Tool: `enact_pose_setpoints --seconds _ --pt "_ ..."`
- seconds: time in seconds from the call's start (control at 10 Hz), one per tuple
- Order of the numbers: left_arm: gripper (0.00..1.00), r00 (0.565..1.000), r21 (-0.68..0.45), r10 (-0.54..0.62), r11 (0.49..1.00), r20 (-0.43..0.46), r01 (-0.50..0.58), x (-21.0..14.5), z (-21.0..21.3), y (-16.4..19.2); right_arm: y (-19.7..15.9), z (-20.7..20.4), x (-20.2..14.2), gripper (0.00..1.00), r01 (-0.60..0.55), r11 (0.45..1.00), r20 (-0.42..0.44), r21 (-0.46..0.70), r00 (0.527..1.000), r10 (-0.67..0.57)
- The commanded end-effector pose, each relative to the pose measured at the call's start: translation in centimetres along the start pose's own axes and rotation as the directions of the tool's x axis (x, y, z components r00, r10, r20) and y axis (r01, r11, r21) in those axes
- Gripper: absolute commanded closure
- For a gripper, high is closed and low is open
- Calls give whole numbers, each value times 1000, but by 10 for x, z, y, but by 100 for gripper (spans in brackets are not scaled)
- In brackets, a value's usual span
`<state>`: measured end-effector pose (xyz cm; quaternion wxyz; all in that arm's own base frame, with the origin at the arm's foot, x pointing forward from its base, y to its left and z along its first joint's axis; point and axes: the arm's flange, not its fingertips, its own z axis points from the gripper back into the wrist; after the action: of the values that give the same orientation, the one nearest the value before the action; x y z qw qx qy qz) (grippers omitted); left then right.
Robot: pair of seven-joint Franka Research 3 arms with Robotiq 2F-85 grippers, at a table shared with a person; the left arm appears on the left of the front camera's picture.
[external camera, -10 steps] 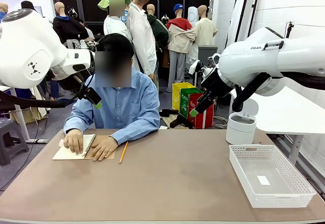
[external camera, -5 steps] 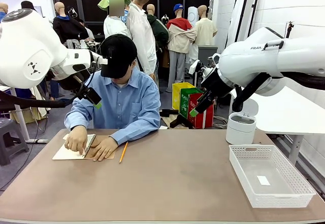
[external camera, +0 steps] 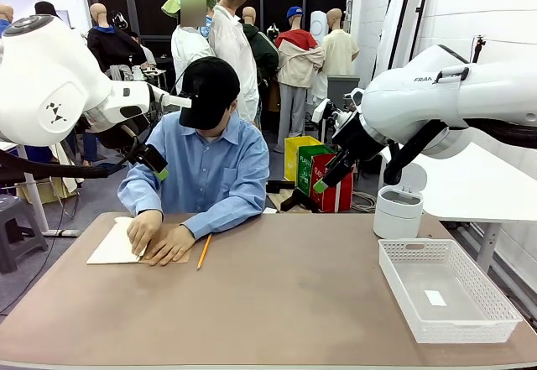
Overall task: Sort the paper based on its condition.
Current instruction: If a person hands you a paper, place it in the Organizing basket , and if it's crumpled, put it in the Trash can.
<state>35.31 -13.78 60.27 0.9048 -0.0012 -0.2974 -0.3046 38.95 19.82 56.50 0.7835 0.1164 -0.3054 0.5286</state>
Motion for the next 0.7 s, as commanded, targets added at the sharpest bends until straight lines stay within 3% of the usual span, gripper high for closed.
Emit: enact_pose_setpoints --seconds 0.0,0.6 --pt "0 1000 -3 -5 1000 3 5 0 1 1 0 0 0 0 8 1000 -7 -7 1000 -8" --pt "0 1000 -3 -5 1000 3 5 0 1 1 0 0 0 0 8 1000 -7 -7 1000 -8"
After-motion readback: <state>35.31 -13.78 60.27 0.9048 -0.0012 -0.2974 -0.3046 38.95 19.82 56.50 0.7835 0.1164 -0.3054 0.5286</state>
